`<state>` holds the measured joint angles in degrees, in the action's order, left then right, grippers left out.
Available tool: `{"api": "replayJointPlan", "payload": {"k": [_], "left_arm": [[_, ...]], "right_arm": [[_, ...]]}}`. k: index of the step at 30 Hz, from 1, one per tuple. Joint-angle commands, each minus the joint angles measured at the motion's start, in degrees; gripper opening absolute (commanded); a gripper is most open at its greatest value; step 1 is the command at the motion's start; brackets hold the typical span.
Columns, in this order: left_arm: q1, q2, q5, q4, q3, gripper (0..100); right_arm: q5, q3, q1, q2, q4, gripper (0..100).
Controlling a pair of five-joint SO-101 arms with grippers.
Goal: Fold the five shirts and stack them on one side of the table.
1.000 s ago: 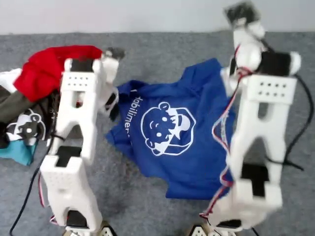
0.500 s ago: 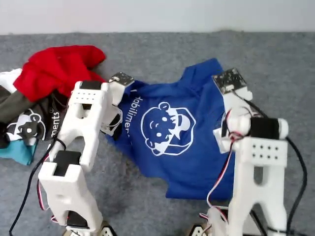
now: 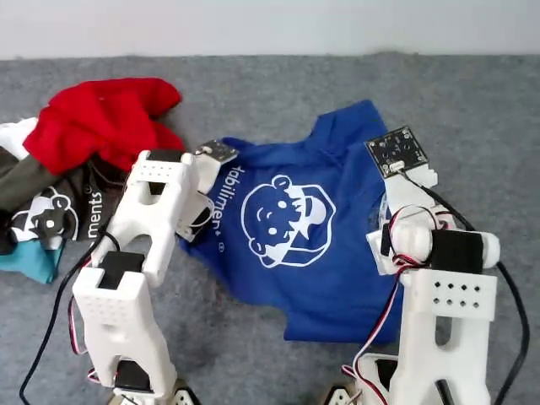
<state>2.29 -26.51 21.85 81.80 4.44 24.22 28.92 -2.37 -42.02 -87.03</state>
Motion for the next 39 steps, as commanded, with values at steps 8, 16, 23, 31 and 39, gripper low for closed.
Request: {"api": "replayJointPlan", "payload": {"k": [8,16,23,31,39], "left_arm": [[-0.4,13.6,1.7,19.1,0.2,1],[-1.8,31.3,3.6,18.7,15.6,1],[-1.9,32.9,8.1,14.0,25.3,1],[-1.5,32.9,8.1,1.9,28.9,1],[-1.5,32.9,8.1,-2.2,32.7,1]], "right_arm": [[0.6,4.0,-0.9,-1.1,0.9,22.0],[6.2,13.3,-0.9,-1.1,2.2,22.0],[7.5,27.0,-0.9,-1.1,11.5,22.0],[7.5,35.0,-1.0,-1.6,13.5,21.9],[7.5,41.0,-1.0,-1.2,21.8,13.0]]}}
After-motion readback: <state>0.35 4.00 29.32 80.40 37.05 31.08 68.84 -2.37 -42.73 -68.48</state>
